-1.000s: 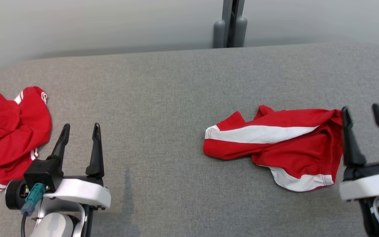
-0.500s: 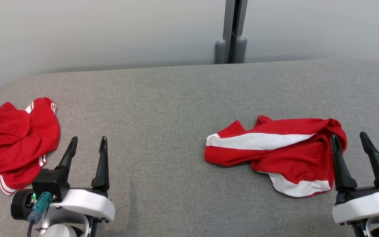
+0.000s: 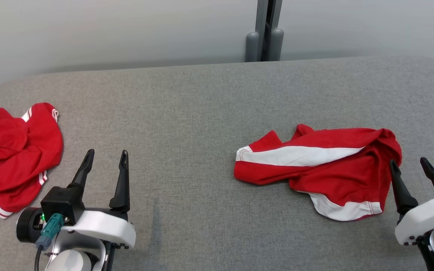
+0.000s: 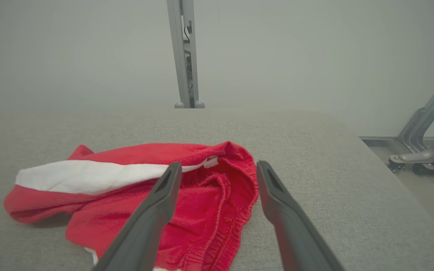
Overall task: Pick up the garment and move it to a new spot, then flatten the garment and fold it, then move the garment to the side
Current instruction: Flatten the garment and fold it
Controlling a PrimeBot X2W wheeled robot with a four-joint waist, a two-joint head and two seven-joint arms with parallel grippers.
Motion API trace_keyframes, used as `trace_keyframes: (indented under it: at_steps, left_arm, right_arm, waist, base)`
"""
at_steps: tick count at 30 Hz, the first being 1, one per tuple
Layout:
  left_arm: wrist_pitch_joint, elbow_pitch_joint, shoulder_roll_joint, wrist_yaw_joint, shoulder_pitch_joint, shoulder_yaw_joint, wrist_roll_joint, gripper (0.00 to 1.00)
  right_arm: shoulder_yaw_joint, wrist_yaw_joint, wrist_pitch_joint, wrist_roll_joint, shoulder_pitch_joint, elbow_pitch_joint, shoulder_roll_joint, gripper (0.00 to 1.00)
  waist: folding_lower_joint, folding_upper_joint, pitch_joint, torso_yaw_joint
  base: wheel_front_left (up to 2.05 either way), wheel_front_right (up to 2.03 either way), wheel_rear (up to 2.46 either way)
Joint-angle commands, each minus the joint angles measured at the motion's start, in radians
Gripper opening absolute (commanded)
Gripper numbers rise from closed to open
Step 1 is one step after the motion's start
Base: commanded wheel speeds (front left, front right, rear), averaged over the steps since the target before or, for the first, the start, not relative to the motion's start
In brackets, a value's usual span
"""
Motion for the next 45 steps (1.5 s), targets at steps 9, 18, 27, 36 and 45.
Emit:
trace_keyframes:
  at_steps: [9,18,27,36,45]
  left_arm:
    - [-0.019,0.026,-0.020,-0.025,-0.097,-0.024,0.018,1.00]
    - [-0.042,0.068,-0.041,-0.045,-0.152,-0.040,0.021,1.00]
    - [-0.058,0.101,-0.055,-0.059,-0.187,-0.051,0.016,1.00]
    - [-0.062,0.114,-0.053,-0.061,-0.199,-0.054,0.013,1.00]
    - [-0.064,0.117,-0.047,-0.053,-0.184,-0.055,0.007,1.00]
  right_arm:
    - [0.061,0.000,-0.013,0.047,-0.216,0.290,-0.098,1.00]
    - [0.134,0.000,-0.070,0.067,-0.376,0.484,-0.146,1.00]
    - [0.102,0.000,-0.145,0.048,-0.478,0.619,-0.143,1.00]
    - [0.131,0.000,-0.212,0.086,-0.537,0.689,-0.149,0.00]
    - [0.174,0.000,-0.255,0.114,-0.467,0.603,-0.143,0.00]
  waist:
    - [-0.0001,0.0000,0.121,0.020]
    - [-0.0001,0.0000,0.184,0.040]
    - [-0.0001,0.0000,0.213,0.046]
    - [-0.0001,0.0000,0.219,0.041]
    - [-0.0001,0.0000,0.199,0.015]
  base:
    - [0.00,0.00,0.00]
    - [0.00,0.00,0.00]
    - [0.00,0.00,0.00]
    - [0.00,0.00,0.00]
    - [0.00,0.00,0.00]
